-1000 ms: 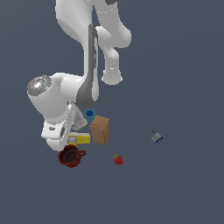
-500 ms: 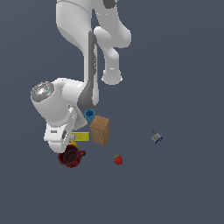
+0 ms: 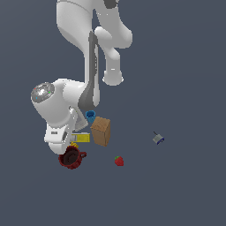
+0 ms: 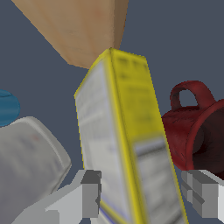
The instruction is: Pick up a designated object from a clutter of objects.
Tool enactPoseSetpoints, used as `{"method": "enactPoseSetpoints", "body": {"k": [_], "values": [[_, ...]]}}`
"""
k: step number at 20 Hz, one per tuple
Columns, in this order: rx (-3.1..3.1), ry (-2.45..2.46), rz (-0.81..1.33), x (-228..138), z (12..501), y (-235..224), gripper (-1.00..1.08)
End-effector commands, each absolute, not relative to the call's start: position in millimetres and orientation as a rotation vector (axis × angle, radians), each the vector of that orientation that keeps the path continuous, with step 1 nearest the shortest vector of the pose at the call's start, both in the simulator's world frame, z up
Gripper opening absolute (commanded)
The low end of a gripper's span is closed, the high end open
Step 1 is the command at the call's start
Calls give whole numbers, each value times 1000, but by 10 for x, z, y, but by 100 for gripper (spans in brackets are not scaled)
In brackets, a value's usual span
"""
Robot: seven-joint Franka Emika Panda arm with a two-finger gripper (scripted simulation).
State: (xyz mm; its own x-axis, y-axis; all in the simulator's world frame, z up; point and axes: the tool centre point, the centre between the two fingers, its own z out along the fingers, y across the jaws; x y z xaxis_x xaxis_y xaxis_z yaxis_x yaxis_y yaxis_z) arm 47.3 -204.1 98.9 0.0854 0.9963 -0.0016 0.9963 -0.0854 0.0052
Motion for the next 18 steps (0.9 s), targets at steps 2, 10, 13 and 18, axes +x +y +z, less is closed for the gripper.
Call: {"method": "enactPoseSetpoints", "body": {"k": [2, 10, 13, 18], "values": [[2311, 2120, 3, 459, 1020, -2036, -100], [2311, 2121, 2, 336, 1285, -1958, -100], [2311, 2121, 1, 257, 1456, -1909, -100], [2311, 2121, 0, 88, 1831, -1799, -100]]}}
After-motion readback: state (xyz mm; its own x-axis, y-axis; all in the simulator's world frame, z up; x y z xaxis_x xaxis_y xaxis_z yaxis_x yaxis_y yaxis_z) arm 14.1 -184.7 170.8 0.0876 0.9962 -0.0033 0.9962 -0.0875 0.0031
